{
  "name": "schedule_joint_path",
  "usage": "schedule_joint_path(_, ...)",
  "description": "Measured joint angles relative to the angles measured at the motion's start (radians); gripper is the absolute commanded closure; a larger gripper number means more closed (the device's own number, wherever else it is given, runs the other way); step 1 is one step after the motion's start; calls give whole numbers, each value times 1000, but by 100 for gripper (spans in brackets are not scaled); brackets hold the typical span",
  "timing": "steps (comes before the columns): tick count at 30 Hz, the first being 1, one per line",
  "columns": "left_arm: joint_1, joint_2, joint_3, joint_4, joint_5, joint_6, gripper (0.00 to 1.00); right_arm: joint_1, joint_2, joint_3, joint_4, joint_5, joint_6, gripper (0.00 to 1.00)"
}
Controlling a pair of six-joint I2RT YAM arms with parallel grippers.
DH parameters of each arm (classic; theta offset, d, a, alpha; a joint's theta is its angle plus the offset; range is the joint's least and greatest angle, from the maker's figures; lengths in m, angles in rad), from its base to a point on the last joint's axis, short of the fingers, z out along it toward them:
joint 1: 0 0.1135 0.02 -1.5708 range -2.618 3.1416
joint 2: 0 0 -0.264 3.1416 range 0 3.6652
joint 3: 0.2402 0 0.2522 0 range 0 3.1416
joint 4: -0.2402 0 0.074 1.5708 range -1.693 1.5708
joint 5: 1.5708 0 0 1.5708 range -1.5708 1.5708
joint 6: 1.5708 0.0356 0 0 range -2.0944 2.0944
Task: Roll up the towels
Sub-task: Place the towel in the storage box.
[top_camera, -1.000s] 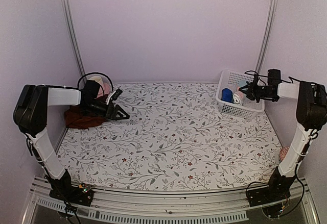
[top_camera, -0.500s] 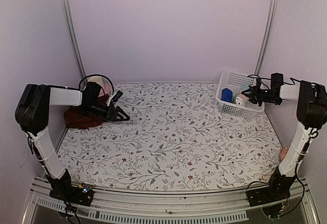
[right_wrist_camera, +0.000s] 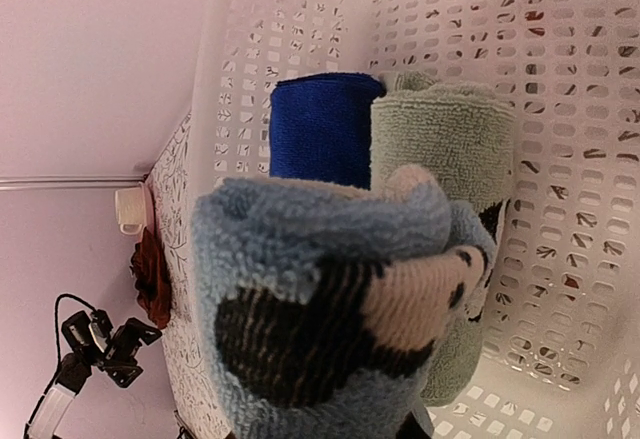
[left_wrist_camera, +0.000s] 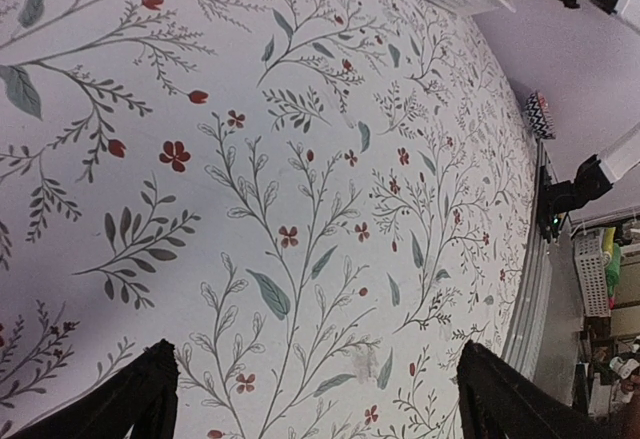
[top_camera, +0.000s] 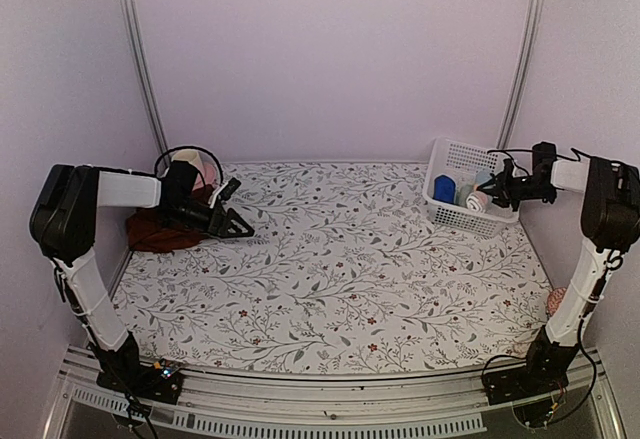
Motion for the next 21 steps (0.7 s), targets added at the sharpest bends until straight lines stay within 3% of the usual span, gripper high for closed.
schedule_joint_path(21,0,31,0,-8,-18,-3,3,-6,104,173,-287,265,-88,86)
